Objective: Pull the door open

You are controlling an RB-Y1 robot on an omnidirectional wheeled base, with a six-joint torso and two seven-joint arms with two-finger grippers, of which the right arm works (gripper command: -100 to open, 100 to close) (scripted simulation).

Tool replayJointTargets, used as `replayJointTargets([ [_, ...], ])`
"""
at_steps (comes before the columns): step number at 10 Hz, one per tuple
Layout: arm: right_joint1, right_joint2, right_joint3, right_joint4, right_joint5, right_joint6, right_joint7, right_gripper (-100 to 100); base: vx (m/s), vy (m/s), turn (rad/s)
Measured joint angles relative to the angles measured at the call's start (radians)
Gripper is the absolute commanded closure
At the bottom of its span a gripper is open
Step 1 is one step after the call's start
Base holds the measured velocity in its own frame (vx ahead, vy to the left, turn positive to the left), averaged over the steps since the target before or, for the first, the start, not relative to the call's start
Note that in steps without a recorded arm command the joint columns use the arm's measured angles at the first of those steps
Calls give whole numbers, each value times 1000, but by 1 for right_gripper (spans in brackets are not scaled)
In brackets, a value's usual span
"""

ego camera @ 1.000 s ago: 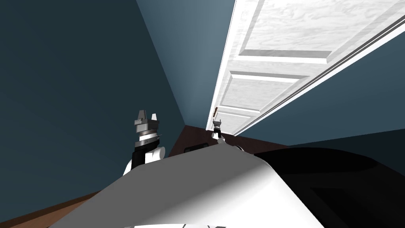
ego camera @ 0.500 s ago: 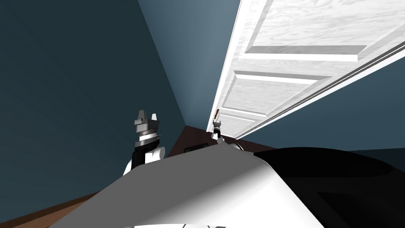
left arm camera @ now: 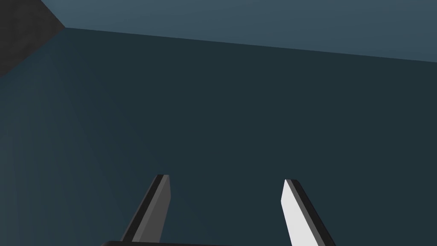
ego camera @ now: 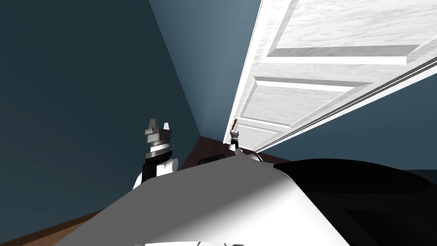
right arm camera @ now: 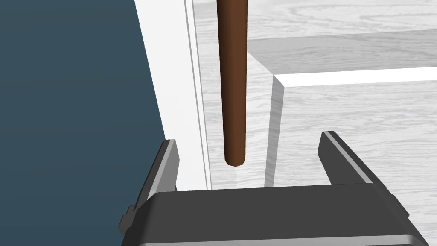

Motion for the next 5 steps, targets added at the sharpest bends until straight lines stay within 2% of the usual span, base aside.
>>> replayJointTargets([
  [1,6,-18,2,8,0,-3,-21,-100,206,-6,44],
  [2,21,-31,1,-7,-2,3,-34,-100,182,-10,81],
  [3,52,-45,0,-45,-5,19,-43,-100,121,-11,19],
  [5,41,-64,3,-3,-4,3,-72,-100,98,-11,42],
])
